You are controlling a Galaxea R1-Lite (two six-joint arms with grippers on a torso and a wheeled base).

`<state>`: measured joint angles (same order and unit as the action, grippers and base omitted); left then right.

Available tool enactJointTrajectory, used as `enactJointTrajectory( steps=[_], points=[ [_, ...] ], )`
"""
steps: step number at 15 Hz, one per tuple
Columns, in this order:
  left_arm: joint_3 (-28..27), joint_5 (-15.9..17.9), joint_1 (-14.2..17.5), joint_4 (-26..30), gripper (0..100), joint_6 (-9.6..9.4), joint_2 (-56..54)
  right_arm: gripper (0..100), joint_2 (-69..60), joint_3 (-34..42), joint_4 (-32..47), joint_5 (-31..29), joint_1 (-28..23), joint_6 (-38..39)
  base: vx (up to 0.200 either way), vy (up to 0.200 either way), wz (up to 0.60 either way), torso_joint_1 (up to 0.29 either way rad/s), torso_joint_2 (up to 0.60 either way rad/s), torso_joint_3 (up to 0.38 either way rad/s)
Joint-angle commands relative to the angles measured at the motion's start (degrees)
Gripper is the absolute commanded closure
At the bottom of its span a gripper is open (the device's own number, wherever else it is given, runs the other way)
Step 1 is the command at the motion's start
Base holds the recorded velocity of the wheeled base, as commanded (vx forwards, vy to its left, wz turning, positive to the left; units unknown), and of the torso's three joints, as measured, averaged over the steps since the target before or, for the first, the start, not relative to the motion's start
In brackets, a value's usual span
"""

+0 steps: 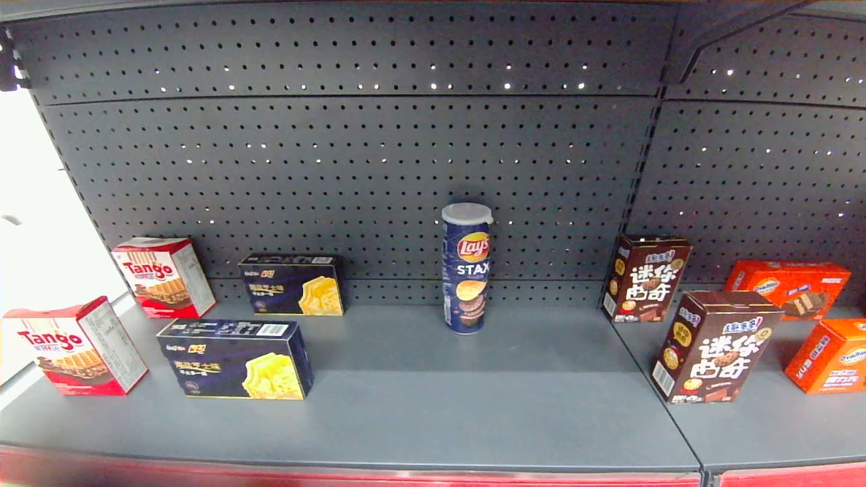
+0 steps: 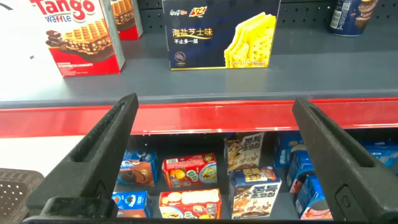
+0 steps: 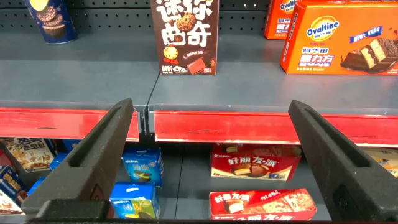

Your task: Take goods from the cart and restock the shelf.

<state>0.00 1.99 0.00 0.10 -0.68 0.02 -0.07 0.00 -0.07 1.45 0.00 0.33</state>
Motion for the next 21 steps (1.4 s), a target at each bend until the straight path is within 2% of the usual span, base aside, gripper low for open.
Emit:
enactJointTrajectory(
  steps=[1,9,21],
  points=[
    [0.0,0.0,0.0,0.0,0,-0.11,0.0,0,0.1,0.0,0.0,0.0,0.0,-0.1,0.0,0.0,0.0,0.0,0.0,0.0],
    [0.0,0.0,0.0,0.0,0,0.24,0.0,0,0.1,0.0,0.0,0.0,0.0,-0.1,0.0,0.0,0.0,0.0,0.0,0.0],
    [0.0,0.1,0.0,0.0,0,0.33,0.0,0,0.1,0.0,0.0,0.0,0.0,-0.1,0.0,0.0,0.6,0.002,0.0,0.001]
  ],
)
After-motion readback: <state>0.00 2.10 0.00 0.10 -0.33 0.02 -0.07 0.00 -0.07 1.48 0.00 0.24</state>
